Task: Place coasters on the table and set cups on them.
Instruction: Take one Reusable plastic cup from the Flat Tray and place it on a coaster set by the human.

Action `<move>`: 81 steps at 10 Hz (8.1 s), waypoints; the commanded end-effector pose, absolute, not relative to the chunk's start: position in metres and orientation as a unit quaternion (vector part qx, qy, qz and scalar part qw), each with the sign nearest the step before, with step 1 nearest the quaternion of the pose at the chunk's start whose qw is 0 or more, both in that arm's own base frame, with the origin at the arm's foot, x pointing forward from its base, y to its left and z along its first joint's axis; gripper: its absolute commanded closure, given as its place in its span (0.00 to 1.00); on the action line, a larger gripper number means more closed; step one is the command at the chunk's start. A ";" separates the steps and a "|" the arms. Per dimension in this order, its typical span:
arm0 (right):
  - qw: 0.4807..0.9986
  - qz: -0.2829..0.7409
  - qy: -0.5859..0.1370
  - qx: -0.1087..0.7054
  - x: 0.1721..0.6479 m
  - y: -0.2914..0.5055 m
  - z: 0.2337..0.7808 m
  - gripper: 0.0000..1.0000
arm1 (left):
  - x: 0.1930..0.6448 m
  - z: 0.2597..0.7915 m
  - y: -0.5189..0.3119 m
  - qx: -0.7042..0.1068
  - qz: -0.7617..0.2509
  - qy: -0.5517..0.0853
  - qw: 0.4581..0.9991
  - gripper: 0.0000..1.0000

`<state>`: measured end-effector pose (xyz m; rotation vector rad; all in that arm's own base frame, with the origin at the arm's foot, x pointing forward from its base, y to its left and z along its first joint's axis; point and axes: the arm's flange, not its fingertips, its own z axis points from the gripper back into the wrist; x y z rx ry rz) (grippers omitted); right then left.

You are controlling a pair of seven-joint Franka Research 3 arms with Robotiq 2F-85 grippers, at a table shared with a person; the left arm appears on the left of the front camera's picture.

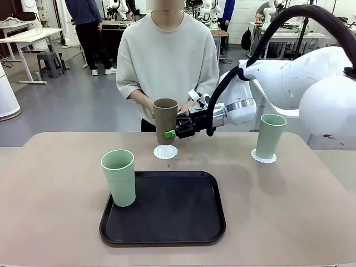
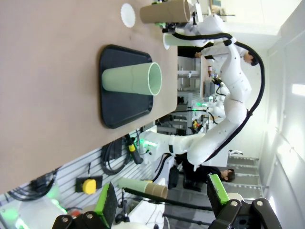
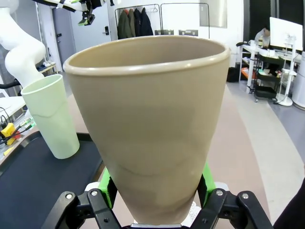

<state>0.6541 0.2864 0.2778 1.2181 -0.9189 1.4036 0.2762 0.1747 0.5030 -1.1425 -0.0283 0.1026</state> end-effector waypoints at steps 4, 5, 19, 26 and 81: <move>0.517 0.581 -0.368 0.510 0.675 0.291 0.261 0.19 | 0.275 0.505 0.175 -0.545 0.049 -0.017 0.837 0.00; 0.517 0.585 -0.363 0.509 0.676 0.291 0.259 0.19 | 0.275 0.505 0.175 -0.545 0.049 -0.017 0.837 0.00; 0.524 0.595 -0.319 0.520 0.680 0.296 0.231 0.19 | 0.275 0.505 0.175 -0.545 0.049 -0.017 0.837 0.00; 0.547 0.613 -0.277 0.498 0.679 0.295 0.237 0.00 | 0.275 0.505 0.175 -0.545 0.049 -0.017 0.837 0.00; 0.819 0.003 -0.064 0.570 0.378 -0.223 0.437 0.00 | 0.275 0.505 0.175 -0.545 0.049 -0.017 0.837 0.00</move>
